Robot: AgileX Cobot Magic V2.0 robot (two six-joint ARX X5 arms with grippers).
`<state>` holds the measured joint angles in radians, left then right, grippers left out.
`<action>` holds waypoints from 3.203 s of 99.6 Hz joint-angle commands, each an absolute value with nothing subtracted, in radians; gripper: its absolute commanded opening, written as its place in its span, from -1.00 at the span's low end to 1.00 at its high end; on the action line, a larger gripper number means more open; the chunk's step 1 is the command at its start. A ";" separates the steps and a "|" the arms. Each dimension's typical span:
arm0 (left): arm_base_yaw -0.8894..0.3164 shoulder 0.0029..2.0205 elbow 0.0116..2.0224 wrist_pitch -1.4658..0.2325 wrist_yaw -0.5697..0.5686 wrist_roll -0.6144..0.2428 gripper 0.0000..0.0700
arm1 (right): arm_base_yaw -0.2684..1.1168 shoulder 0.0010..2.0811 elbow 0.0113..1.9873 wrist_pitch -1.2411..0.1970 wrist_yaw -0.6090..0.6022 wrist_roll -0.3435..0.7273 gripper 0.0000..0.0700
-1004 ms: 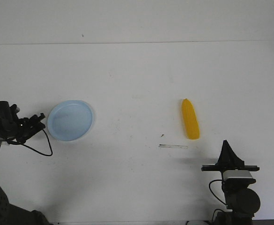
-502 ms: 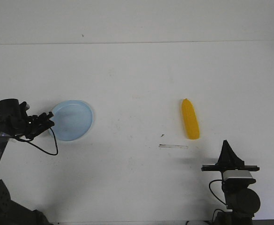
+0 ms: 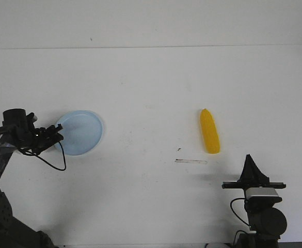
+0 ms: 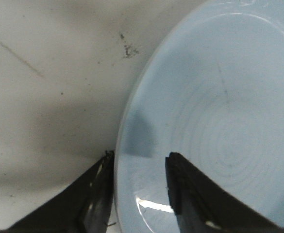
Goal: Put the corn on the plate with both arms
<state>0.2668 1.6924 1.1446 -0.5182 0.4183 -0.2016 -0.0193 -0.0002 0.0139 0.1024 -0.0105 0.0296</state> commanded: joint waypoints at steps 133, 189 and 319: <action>-0.285 1.710 1.160 -0.327 0.419 -0.389 -1.00 | -0.017 0.001 0.013 0.112 -0.010 0.025 -0.98; -0.316 1.709 1.160 -0.314 0.345 -0.435 -0.52 | -0.017 0.001 0.013 0.112 -0.010 0.025 -0.98; -0.078 0.651 0.542 0.181 -0.004 0.007 -0.93 | -0.017 0.001 0.013 0.112 -0.010 0.025 -0.98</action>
<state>-0.0887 0.6765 0.5682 0.1684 -0.0029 -0.0086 -0.0193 -0.0002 0.0139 0.1024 -0.0105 0.0296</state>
